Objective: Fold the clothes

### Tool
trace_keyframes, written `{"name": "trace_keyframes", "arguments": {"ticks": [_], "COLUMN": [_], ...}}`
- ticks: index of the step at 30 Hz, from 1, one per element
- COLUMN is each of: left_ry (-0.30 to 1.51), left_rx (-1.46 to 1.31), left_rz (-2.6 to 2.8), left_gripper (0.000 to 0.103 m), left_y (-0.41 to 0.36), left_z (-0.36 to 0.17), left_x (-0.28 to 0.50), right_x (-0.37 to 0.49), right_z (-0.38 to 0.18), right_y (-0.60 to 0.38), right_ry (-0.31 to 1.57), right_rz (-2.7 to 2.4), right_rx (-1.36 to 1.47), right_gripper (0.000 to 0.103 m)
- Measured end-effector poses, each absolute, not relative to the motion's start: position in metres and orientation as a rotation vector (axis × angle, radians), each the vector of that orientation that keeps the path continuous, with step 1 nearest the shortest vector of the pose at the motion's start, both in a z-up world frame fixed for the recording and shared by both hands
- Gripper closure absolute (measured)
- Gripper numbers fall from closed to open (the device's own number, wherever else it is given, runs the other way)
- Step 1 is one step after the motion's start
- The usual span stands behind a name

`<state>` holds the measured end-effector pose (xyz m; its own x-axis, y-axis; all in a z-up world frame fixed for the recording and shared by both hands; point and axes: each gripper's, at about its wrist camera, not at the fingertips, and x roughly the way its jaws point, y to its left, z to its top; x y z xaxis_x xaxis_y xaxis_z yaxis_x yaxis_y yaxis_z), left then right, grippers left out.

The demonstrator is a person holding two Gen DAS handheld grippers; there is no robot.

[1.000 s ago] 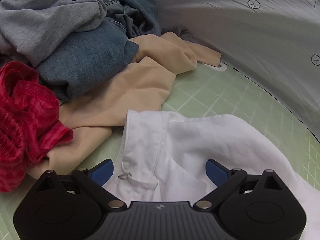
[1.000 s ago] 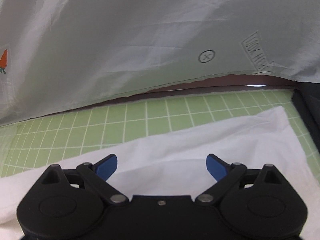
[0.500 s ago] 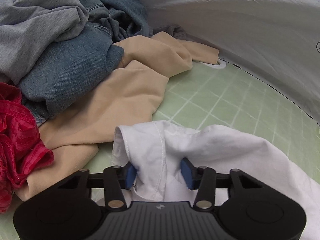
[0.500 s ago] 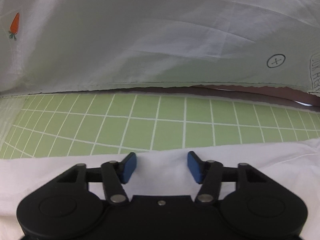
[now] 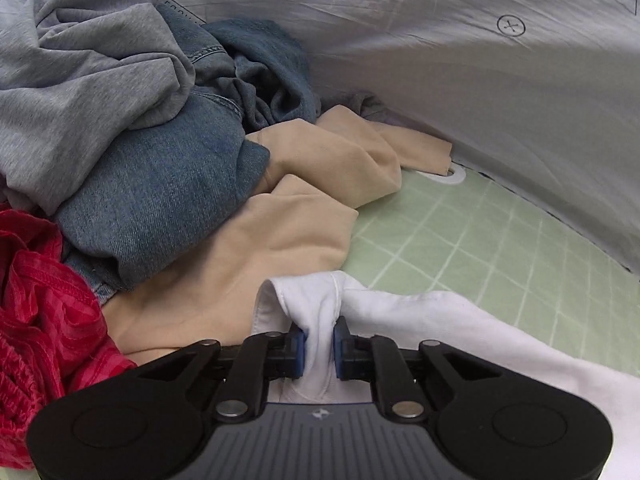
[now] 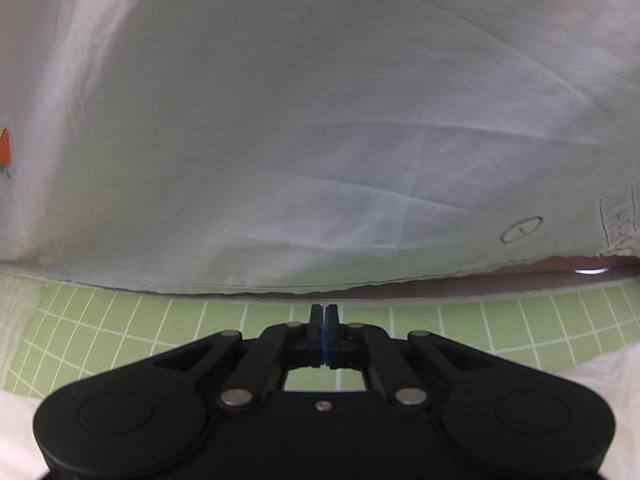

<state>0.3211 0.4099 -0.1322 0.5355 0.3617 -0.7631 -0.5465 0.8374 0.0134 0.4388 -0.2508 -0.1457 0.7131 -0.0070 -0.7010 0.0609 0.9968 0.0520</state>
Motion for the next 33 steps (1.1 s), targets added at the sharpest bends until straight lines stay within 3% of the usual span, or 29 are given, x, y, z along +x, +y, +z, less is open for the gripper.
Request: {"name": "trace_keyframes", "arguments": {"ticks": [3, 5, 6, 7, 8, 10, 12, 14, 16, 18, 24, 28, 29, 31, 33], "left_ry": [0.854, 0.866, 0.874, 0.879, 0.883, 0.864, 0.819, 0.784, 0.785, 0.801, 0.844, 0.857, 0.870, 0.902, 0.928], "left_rx": [-0.309, -0.310, -0.291, -0.275, -0.261, -0.256, -0.265, -0.242, -0.197, -0.100, 0.273, 0.355, 0.349, 0.338, 0.329], "left_rz": [0.566, 0.568, 0.568, 0.560, 0.550, 0.527, 0.515, 0.454, 0.359, 0.249, 0.000, -0.141, -0.175, -0.232, -0.260], "left_gripper": [0.087, 0.085, 0.082, 0.081, 0.079, 0.069, 0.049, 0.045, 0.041, 0.033, 0.025, 0.025, 0.026, 0.041, 0.100], "left_y": [0.417, 0.416, 0.412, 0.409, 0.405, 0.396, 0.384, 0.370, 0.354, 0.333, 0.270, 0.255, 0.253, 0.251, 0.252], "left_z": [-0.139, -0.139, -0.136, -0.130, -0.125, -0.111, -0.094, -0.084, -0.083, -0.091, -0.121, -0.131, -0.135, -0.143, -0.150], "left_x": [0.322, 0.323, 0.324, 0.323, 0.322, 0.316, 0.309, 0.306, 0.311, 0.321, 0.344, 0.352, 0.354, 0.359, 0.361], "right_x": [0.425, 0.410, 0.402, 0.394, 0.387, 0.373, 0.365, 0.358, 0.358, 0.360, 0.362, 0.357, 0.356, 0.353, 0.352], "right_z": [-0.148, -0.155, -0.159, -0.161, -0.164, -0.166, -0.164, -0.162, -0.161, -0.160, -0.157, -0.158, -0.159, -0.161, -0.162], "right_y": [-0.241, -0.239, -0.238, -0.238, -0.237, -0.238, -0.239, -0.240, -0.242, -0.245, -0.256, -0.261, -0.262, -0.266, -0.270], "right_ry": [0.799, 0.831, 0.844, 0.850, 0.855, 0.863, 0.857, 0.848, 0.848, 0.851, 0.852, 0.865, 0.868, 0.875, 0.878], "right_rz": [-0.027, -0.038, -0.048, -0.060, -0.073, -0.101, -0.125, -0.142, -0.154, -0.169, -0.200, -0.208, -0.213, -0.224, -0.238], "right_rx": [0.039, 0.061, 0.072, 0.079, 0.086, 0.101, 0.102, 0.089, 0.061, 0.045, 0.080, 0.079, 0.083, 0.101, 0.120], "right_gripper": [0.100, 0.088, 0.072, 0.063, 0.061, 0.054, 0.049, 0.044, 0.031, 0.026, 0.025, 0.023, 0.023, 0.023, 0.023]}}
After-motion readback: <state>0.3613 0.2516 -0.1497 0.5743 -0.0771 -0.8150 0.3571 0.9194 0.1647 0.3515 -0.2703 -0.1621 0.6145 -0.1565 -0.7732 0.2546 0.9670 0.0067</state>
